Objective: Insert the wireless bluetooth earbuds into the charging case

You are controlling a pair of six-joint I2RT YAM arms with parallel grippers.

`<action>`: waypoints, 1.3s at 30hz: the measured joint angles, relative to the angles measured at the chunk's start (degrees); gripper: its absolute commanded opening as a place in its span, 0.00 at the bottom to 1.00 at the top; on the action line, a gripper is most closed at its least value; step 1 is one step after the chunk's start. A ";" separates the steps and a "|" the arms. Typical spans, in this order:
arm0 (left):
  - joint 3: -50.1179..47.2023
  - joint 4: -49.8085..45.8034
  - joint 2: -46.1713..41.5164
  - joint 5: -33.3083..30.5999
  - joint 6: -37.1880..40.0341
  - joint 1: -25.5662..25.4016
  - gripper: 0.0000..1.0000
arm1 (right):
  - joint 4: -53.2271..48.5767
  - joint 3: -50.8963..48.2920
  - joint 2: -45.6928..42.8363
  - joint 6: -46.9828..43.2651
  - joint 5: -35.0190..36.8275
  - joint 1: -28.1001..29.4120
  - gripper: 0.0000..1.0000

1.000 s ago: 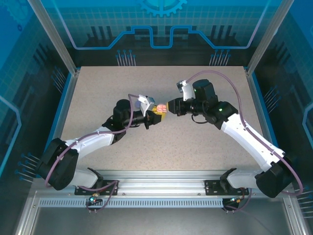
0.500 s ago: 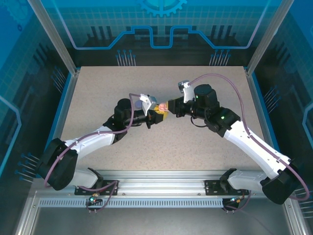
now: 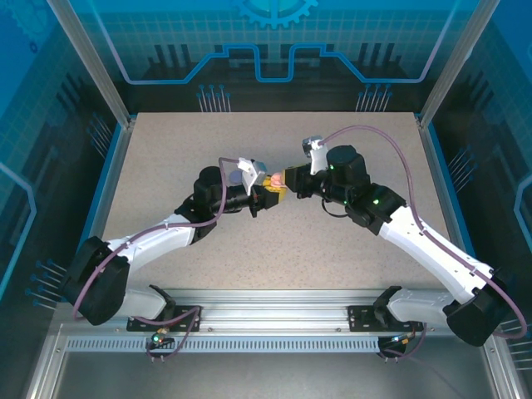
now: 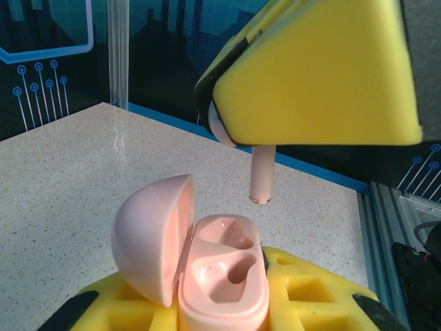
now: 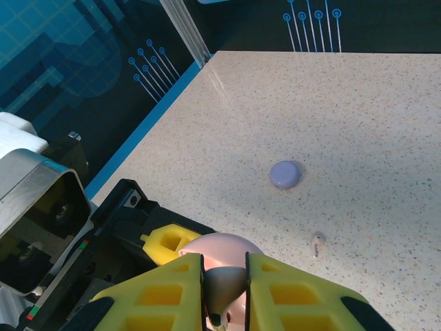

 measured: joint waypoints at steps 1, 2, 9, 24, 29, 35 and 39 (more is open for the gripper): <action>0.02 0.00 -0.04 0.00 0.00 0.00 0.13 | 0.00 0.00 0.00 0.00 0.02 0.04 0.18; 0.04 0.00 -0.07 0.00 -0.02 -0.02 0.13 | 0.00 0.00 0.00 0.00 0.09 0.04 0.18; 0.09 0.02 -0.09 -0.09 -1.36 -0.17 0.13 | 0.42 0.00 0.07 0.00 1.18 0.35 0.18; 1.25 0.98 -0.11 -1.49 -4.70 -0.83 0.13 | 1.38 0.00 0.17 -0.02 2.97 1.22 0.17; 1.27 1.11 -0.09 -1.49 -4.96 -1.14 0.13 | 1.44 0.00 0.20 -0.02 3.39 1.25 0.17; 1.27 1.11 -0.09 -1.51 -4.94 -1.18 0.13 | 1.44 0.00 0.52 -0.04 3.91 1.51 0.17; 1.27 0.94 -0.11 -1.95 -4.92 -1.18 0.14 | 1.44 0.00 0.94 -0.04 4.02 1.51 0.17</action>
